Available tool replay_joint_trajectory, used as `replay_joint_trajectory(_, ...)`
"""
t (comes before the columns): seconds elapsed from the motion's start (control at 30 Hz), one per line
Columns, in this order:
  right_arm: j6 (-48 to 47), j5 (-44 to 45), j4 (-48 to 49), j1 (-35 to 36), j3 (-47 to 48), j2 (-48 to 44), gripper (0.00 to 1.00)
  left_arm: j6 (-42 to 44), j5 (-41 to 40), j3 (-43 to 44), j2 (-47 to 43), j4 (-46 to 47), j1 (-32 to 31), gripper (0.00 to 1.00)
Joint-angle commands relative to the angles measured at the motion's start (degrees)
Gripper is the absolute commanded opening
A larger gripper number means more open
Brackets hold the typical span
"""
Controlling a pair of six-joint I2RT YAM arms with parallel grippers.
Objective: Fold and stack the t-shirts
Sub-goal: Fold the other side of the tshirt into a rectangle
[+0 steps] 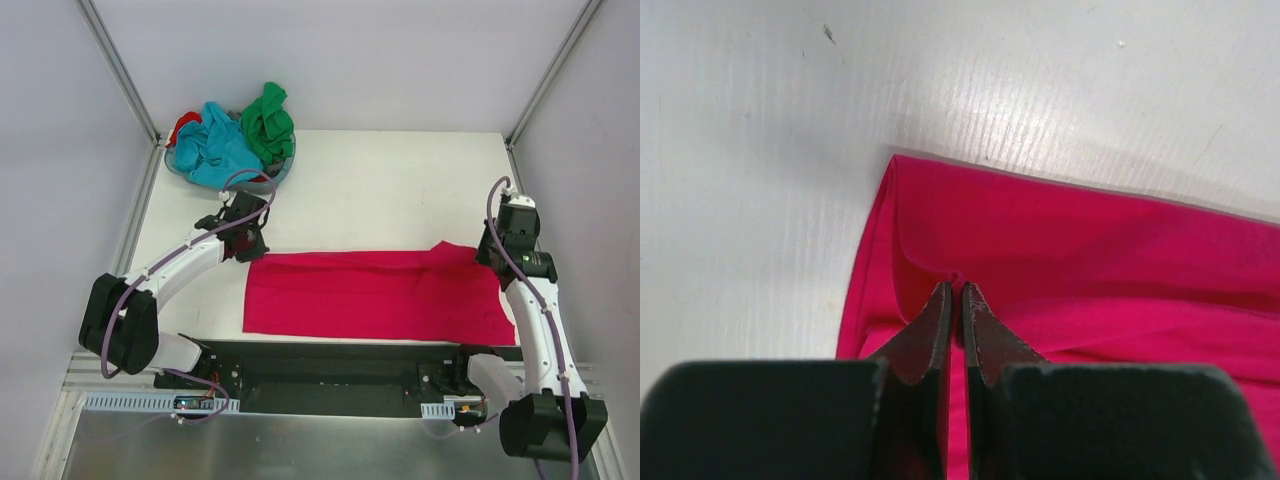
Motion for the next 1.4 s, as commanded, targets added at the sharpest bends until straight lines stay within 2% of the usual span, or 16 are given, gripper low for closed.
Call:
replay_joint_trajectory(0.0, 3.4, 3.7, -3.3, -0.3, -1.6, -5.3, 0.02, -1.1, -1.5, -1.4, -2.2, -1.0, -0.7, 0.0)
replay_joint_trajectory(0.23, 5.0, 3.9, -7.1, -0.4, -0.6, -9.0, 0.05, -1.3, -1.6, -1.3, -2.9, -0.9, -2.1, 0.0)
replay_joint_trajectory(0.5, 18.2, 13.2, -19.2, -0.4, -3.1, -8.3, 0.15, -3.2, -3.0, -5.6, -3.7, -1.1, -2.5, 0.0)
replay_joint_trajectory(0.63, 24.8, 16.8, -25.0, -0.3, -5.4, -8.3, 0.21, -4.1, -3.4, -8.6, -5.3, -1.6, -2.5, 0.2)
replay_joint_trajectory(0.73, 26.4, 17.2, -27.9, -0.4, -5.9, -10.2, 0.32, -5.7, -5.4, -9.4, -8.1, -4.1, -2.5, 0.47)
replay_joint_trajectory(0.77, 26.2, 17.1, -28.1, -0.4, -5.9, -11.3, 0.41, -5.9, -6.2, -9.2, -8.9, -4.9, -2.5, 0.52)
replay_joint_trajectory(0.8, 25.9, 17.3, -28.2, -0.4, -5.6, -12.2, 0.43, -6.2, -6.7, -8.6, -9.8, -5.9, -2.5, 0.56)
replay_joint_trajectory(0.83, 25.3, 16.9, -28.3, -0.4, -5.1, -13.4, 0.44, -6.4, -7.0, -8.1, -10.7, -6.6, -2.5, 0.66)
replay_joint_trajectory(0.87, 24.5, 15.4, -28.3, -0.4, -4.3, -14.2, 0.47, -6.4, -7.2, -7.6, -11.9, -7.1, -2.5, 0.82)
replay_joint_trajectory(0.9, 23.6, 13.9, -27.8, -0.4, -3.7, -15.6, 0.59, -6.4, -7.3, -7.3, -13.0, -7.2, -2.5, 0.99)
replay_joint_trajectory(0.97, 20.9, 9.7, -24.4, -0.4, -3.6, -17.7, 0.93, -6.5, -6.9, -6.6, -14.9, -7.1, -2.5, 0.99)
replay_joint_trajectory(1.0, 19.4, 7.2, -21.4, -0.4, -4.1, -18.6, 0.96, -6.4, -6.4, -5.9, -15.0, -7.1, -2.5, 0.99)
replay_joint_trajectory(1.1, 16.3, -5.3, -11.8, -0.4, -7.1, -19.6, 0.96, -4.3, -3.0, -2.6, -12.6, -6.0, -3.0, 0.99)
replay_joint_trajectory(1.2, 14.2, -20.7, -0.1, -0.4, -9.4, -15.8, 0.96, -2.0, 1.5, 0.3, -6.7, -2.8, -4.5, 0.99)
replay_joint_trajectory(1.27, 14.0, -23.9, 4.2, -0.4, -8.6, -10.8, 0.96, -1.0, 4.0, 2.3, -2.7, -1.1, -5.2, 0.99)
replay_joint_trajectory(1.37, 11.4, -24.1, 4.8, -0.4, -4.9, -1.8, 0.96, -0.4, 6.2, 3.8, 2.1, 0.3, -5.3, 0.99)
